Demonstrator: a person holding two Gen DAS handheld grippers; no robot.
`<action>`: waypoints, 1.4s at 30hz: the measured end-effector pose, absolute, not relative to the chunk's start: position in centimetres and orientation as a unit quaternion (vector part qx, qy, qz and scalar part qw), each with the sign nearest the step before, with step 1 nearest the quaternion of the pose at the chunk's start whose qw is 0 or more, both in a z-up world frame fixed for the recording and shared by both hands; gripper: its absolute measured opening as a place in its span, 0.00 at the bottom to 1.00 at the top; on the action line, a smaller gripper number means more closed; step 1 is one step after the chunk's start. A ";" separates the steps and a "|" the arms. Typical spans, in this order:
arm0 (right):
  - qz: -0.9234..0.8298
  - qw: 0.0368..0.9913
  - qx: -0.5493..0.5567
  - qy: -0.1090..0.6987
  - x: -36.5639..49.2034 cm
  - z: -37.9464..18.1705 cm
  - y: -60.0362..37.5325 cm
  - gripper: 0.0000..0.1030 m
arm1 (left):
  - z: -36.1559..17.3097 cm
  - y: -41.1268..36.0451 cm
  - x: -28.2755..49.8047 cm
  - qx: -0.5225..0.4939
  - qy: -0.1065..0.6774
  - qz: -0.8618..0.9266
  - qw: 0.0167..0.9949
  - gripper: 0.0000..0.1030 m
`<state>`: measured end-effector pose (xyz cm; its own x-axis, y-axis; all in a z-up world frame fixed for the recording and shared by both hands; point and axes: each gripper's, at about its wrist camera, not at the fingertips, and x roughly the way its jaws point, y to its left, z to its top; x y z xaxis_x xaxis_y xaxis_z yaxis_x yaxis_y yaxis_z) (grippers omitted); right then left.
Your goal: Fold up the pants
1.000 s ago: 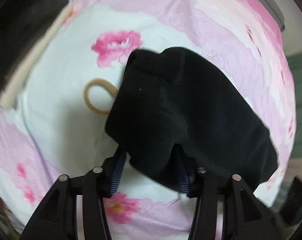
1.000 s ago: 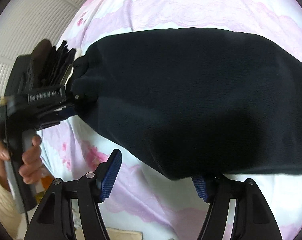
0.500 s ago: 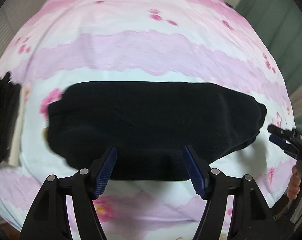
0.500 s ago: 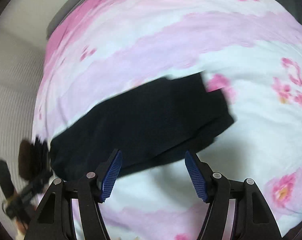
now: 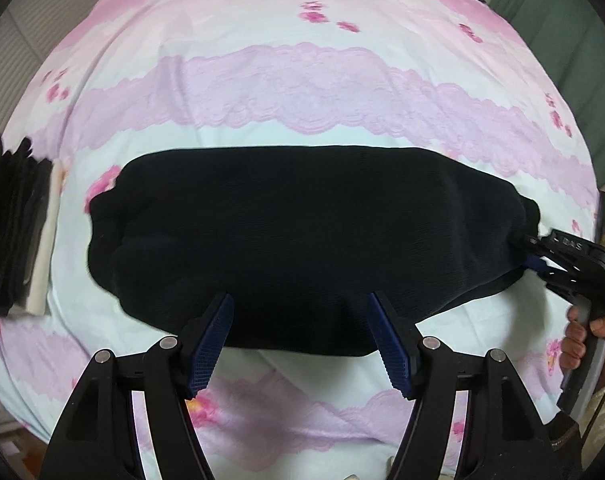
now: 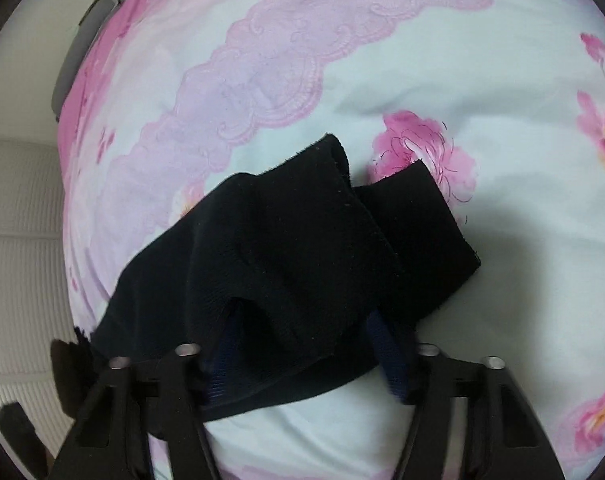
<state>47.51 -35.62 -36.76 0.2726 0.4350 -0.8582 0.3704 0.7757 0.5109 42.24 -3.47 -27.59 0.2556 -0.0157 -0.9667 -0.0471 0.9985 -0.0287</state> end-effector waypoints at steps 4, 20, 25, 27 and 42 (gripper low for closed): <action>0.015 0.748 0.321 0.581 46.4 -34.8 -36.0 0.22 | -27.7 -3.3 42.0 -0.025 0.613 0.019 0.790 0.66; 0.000 0.737 0.306 0.602 45.3 -36.0 -37.8 0.53 | -28.3 -5.5 41.6 0.002 0.629 0.014 0.777 0.66; 0.000 0.723 0.333 0.605 45.2 -37.9 -38.4 0.67 | -28.3 -5.3 41.4 0.012 0.630 0.020 0.776 0.66; 0.002 0.719 0.355 0.597 45.4 -38.7 -38.7 0.67 | -28.3 -5.4 41.4 0.017 0.630 0.018 0.776 0.66; 0.020 0.701 0.417 0.577 45.6 -40.4 -39.7 0.36 | -28.9 -7.3 42.7 0.026 0.629 -0.016 0.777 0.66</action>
<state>45.62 -39.71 -40.42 0.3324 0.5093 -0.7938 0.4545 0.6510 0.6079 42.72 -7.32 -28.87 0.2076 0.0081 -0.9782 0.0568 0.9982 0.0203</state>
